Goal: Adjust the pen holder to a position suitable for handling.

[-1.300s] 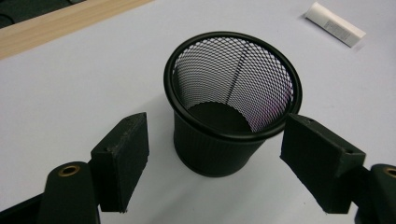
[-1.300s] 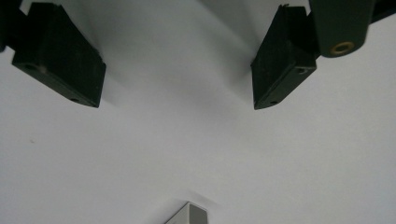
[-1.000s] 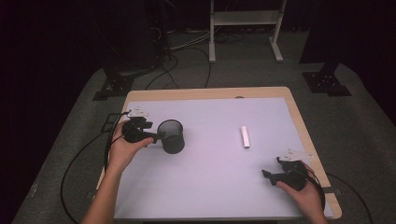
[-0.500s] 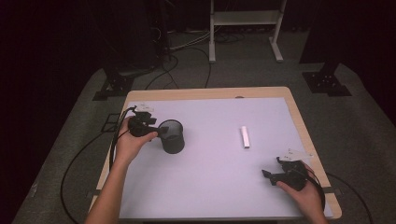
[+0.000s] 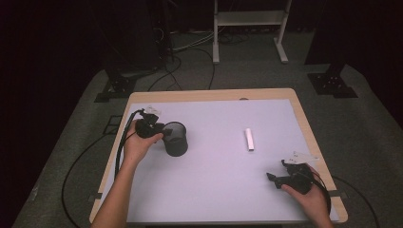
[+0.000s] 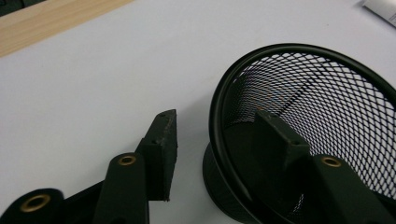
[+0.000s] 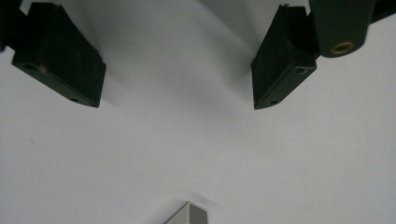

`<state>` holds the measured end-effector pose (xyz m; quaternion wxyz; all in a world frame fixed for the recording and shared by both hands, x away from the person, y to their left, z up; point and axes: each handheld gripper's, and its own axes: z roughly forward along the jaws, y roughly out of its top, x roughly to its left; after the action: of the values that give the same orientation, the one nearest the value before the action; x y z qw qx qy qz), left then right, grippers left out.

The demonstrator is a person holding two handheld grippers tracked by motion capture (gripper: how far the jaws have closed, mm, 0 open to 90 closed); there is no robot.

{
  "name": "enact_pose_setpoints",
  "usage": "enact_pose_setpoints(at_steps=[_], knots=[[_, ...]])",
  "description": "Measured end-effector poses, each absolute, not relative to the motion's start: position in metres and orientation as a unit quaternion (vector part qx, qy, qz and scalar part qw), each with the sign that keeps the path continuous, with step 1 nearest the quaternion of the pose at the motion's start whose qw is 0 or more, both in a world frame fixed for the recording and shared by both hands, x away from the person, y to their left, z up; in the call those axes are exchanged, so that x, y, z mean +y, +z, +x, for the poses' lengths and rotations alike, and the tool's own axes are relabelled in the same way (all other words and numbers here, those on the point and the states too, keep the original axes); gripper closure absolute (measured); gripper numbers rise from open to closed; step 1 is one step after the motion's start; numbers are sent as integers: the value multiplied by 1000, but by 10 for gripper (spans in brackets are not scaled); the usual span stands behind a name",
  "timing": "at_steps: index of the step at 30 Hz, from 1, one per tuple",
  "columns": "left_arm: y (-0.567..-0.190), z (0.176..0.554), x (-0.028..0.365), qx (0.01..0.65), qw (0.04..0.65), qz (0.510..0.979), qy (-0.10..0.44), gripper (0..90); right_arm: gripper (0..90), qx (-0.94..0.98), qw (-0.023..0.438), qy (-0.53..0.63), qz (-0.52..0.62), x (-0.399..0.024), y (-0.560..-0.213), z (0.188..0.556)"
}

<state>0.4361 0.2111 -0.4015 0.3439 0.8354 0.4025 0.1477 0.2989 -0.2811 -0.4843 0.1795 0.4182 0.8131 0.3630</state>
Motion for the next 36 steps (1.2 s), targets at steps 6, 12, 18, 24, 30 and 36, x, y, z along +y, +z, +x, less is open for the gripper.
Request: enact_pose_setpoints(at_steps=[6,12,18,24,30,36], knots=[[-406,439,208,402,333,841,143,576,168,813,179,363,419,-281,-484,299],[-407,440,204,409,324,841,143,657,168,813,179,363,419,-281,-484,299],[-407,439,201,410,320,841,151,744,168,813,179,363,419,-281,-484,299],[-404,439,199,414,312,843,141,792,168,813,179,363,419,-281,-484,299],[-399,436,196,408,317,846,132,823,168,812,179,363,419,-281,-484,299],[-397,433,195,407,318,845,137,827,168,813,179,363,419,-281,-484,299]])
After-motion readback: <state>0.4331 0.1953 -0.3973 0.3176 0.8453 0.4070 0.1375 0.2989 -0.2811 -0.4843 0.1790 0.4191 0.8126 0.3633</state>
